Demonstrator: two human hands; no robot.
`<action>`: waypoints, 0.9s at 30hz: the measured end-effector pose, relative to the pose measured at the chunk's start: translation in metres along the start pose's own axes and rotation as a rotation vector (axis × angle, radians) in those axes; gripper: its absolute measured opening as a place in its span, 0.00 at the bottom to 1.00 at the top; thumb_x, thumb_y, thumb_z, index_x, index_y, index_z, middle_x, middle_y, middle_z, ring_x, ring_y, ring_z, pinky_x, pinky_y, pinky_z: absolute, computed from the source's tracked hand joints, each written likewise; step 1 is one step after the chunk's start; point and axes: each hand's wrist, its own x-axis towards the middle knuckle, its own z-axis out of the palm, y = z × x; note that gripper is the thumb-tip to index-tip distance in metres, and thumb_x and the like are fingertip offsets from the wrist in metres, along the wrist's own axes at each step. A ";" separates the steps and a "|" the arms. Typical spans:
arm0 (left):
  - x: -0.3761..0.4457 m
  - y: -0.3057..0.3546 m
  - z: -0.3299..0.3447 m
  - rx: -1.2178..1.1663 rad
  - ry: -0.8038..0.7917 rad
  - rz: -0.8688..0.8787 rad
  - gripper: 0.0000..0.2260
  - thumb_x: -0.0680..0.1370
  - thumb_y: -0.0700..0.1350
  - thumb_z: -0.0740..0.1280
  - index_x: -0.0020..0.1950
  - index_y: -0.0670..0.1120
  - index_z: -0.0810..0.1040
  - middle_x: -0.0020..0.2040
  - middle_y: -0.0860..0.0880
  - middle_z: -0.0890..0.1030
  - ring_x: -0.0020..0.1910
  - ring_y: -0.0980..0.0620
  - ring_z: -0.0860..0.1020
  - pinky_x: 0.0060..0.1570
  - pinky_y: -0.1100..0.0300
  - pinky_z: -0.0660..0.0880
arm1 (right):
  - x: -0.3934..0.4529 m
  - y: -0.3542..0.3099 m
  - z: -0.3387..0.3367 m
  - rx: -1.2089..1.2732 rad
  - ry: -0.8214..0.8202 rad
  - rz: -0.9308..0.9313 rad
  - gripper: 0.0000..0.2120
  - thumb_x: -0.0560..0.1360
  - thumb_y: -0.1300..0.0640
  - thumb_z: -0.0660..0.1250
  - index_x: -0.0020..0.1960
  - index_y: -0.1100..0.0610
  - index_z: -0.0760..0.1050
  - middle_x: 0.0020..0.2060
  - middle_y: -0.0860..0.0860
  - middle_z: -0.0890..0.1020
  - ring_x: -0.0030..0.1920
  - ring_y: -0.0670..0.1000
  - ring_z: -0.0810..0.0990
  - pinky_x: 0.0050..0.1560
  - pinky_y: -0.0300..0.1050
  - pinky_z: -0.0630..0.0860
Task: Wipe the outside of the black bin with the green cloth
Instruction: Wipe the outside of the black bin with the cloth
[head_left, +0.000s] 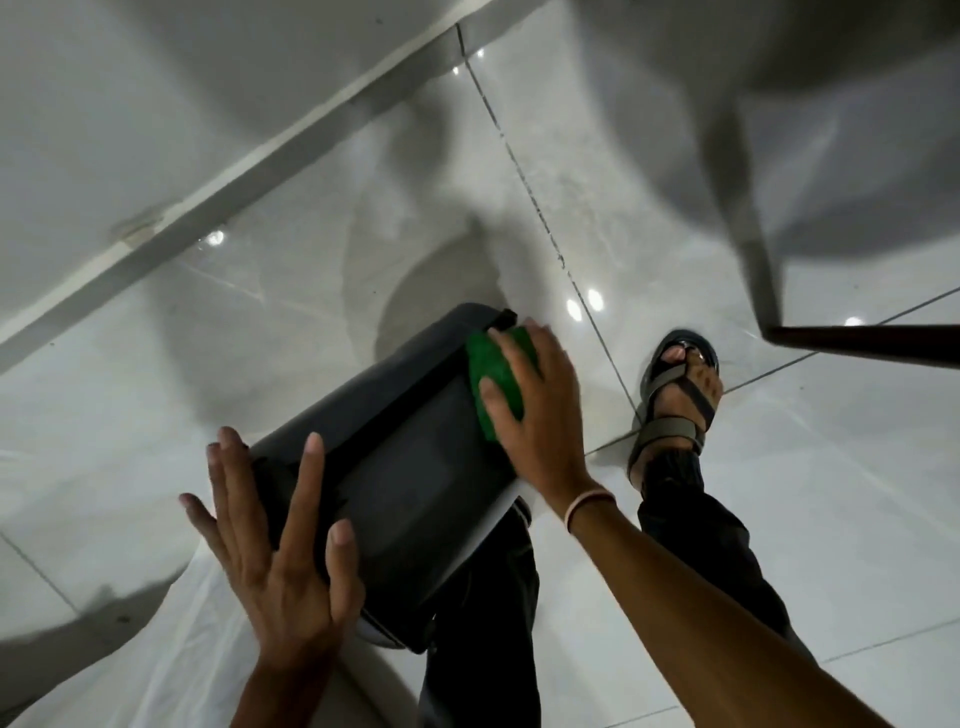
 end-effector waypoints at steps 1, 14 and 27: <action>0.002 0.004 0.001 -0.015 0.007 -0.019 0.24 0.86 0.56 0.50 0.82 0.56 0.65 0.87 0.45 0.52 0.86 0.39 0.51 0.83 0.31 0.44 | 0.009 -0.002 -0.001 0.066 0.015 0.111 0.26 0.81 0.45 0.61 0.79 0.50 0.70 0.83 0.56 0.64 0.84 0.61 0.60 0.81 0.66 0.62; 0.044 0.050 0.004 -0.157 0.174 -0.362 0.24 0.88 0.54 0.48 0.74 0.48 0.77 0.65 0.41 0.76 0.67 0.44 0.72 0.70 0.57 0.68 | 0.025 -0.014 -0.016 0.152 0.046 -0.003 0.20 0.84 0.52 0.64 0.74 0.56 0.76 0.77 0.59 0.74 0.78 0.59 0.71 0.79 0.59 0.66; 0.052 0.021 -0.008 0.187 -0.078 0.295 0.25 0.86 0.54 0.53 0.79 0.46 0.72 0.85 0.40 0.61 0.66 0.29 0.78 0.69 0.39 0.72 | 0.044 -0.014 -0.042 0.161 -0.237 -0.209 0.24 0.82 0.49 0.67 0.77 0.50 0.72 0.80 0.57 0.69 0.83 0.58 0.64 0.83 0.54 0.60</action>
